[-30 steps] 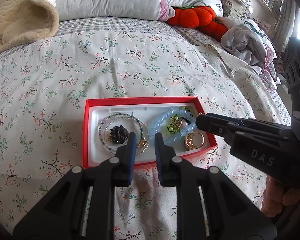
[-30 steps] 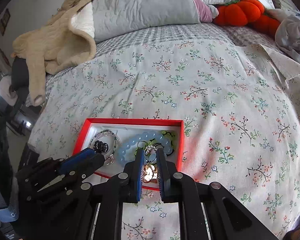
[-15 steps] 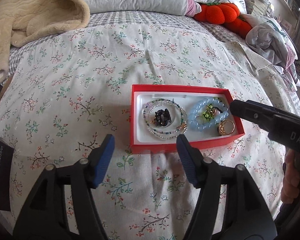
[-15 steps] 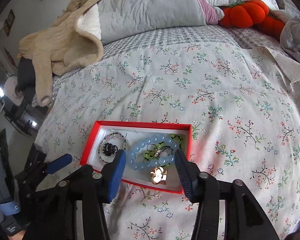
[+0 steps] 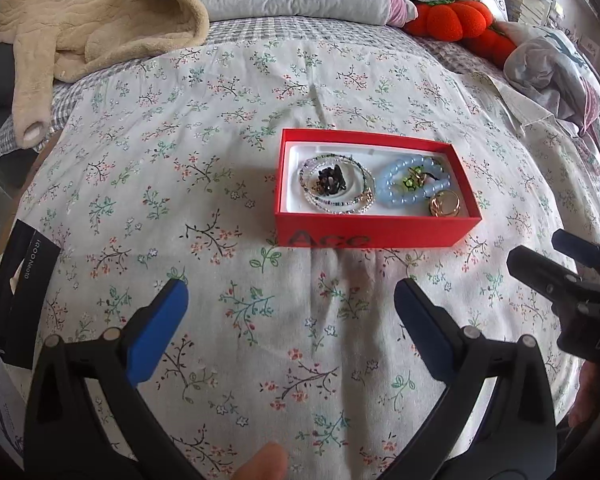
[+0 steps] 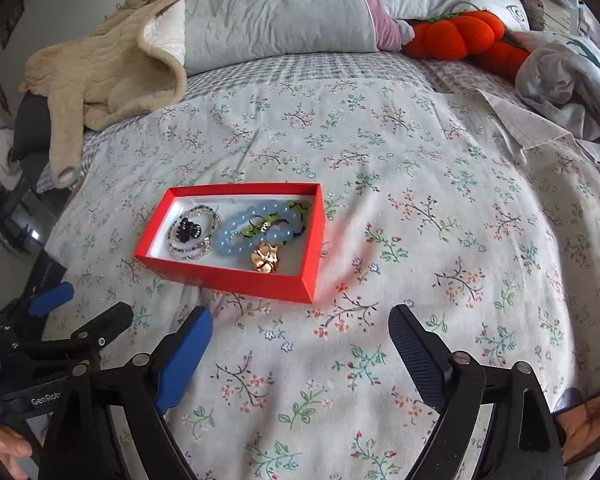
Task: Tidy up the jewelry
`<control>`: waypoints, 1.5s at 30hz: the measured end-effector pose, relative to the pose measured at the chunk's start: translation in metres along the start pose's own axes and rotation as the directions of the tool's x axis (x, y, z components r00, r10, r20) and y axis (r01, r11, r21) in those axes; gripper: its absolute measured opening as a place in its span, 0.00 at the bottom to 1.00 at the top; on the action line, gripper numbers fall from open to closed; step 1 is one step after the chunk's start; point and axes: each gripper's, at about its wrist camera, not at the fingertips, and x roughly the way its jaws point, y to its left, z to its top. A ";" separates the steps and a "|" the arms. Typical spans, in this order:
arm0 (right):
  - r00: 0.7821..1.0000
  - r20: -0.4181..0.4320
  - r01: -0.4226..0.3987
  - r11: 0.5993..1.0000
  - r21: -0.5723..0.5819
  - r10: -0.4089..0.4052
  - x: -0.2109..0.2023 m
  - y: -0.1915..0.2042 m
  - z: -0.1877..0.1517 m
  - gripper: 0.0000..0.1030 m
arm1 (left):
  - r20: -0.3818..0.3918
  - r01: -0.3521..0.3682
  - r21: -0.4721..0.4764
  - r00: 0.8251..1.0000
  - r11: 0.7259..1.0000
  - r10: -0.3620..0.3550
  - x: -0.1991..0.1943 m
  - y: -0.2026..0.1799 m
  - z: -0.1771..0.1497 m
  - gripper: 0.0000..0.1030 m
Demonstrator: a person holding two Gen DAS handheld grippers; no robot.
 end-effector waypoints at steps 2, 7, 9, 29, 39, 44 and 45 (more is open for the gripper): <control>1.000 -0.005 0.022 1.000 0.000 -0.022 -0.003 0.001 -0.010 1.00 | 0.004 -0.013 0.010 1.000 1.000 0.013 -0.004 -0.004 -0.008 0.99; 0.999 -0.018 0.050 0.999 -0.005 -0.050 -0.005 0.001 -0.028 1.00 | -0.033 -0.015 0.002 0.999 1.000 0.015 -0.001 -0.003 -0.023 0.99; 0.998 -0.012 0.055 0.998 -0.015 -0.056 -0.007 0.002 -0.031 1.00 | -0.041 -0.019 -0.004 0.999 1.000 0.019 0.001 -0.001 -0.026 0.99; 0.997 -0.035 0.063 0.998 -0.025 -0.063 -0.001 0.008 -0.034 1.00 | -0.017 -0.022 -0.002 1.000 1.000 0.022 -0.004 -0.005 -0.026 0.99; 0.997 -0.033 0.064 0.998 -0.023 -0.065 0.000 0.010 -0.033 1.00 | -0.017 -0.024 0.000 1.000 1.000 0.024 -0.005 -0.007 -0.026 0.99; 0.997 -0.026 0.067 0.997 -0.024 -0.068 -0.001 0.011 -0.032 1.00 | -0.015 -0.025 0.002 1.000 1.000 0.025 -0.005 -0.007 -0.027 0.99; 0.997 -0.025 0.068 0.997 -0.024 -0.069 -0.001 0.010 -0.032 1.00 | -0.016 -0.024 0.001 1.000 1.000 0.024 -0.005 -0.007 -0.027 0.99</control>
